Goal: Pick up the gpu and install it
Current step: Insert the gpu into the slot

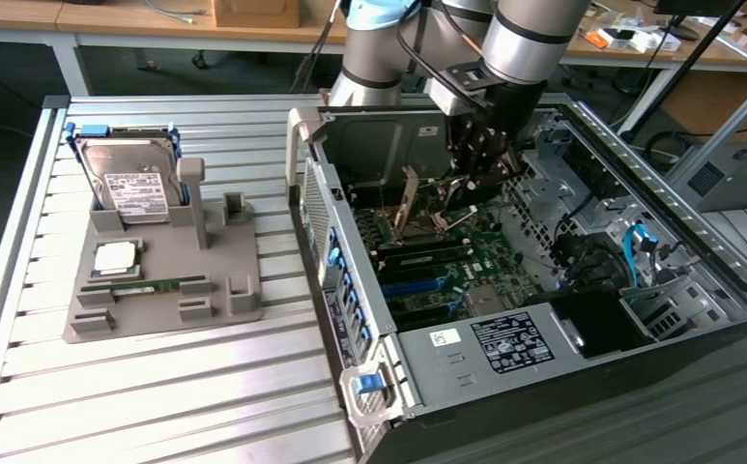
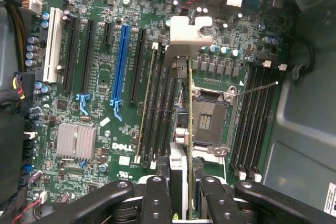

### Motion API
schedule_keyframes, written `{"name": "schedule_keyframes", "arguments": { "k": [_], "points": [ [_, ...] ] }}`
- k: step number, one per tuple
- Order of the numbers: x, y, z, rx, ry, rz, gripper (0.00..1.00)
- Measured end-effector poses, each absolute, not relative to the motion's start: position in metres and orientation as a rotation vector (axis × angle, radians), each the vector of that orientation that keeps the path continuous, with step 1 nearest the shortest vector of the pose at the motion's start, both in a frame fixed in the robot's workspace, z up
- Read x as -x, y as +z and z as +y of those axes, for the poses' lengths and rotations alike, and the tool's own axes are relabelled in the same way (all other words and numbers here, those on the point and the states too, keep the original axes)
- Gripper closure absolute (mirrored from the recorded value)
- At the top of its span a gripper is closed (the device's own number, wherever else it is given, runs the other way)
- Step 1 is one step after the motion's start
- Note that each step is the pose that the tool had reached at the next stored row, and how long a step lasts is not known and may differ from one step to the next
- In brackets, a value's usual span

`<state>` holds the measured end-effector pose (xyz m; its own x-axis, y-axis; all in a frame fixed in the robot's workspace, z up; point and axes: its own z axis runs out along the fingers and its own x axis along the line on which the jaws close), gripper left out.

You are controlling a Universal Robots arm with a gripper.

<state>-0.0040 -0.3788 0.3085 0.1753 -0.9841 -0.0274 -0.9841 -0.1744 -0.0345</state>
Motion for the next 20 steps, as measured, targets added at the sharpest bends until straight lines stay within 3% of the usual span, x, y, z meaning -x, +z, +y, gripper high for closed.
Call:
{"name": "schedule_keyframes", "arguments": {
  "k": [6, 13, 20],
  "points": [
    [0.0039, 0.3085, -0.3789, 2.366, -0.002, 2.000, 0.73],
    [0.0038, 0.3075, -0.3789, 2.411, 0.117, 2.042, 0.73],
    [0.0038, 0.3069, -0.3789, 2.394, 0.118, 2.060, 0.73]
  ]
}}
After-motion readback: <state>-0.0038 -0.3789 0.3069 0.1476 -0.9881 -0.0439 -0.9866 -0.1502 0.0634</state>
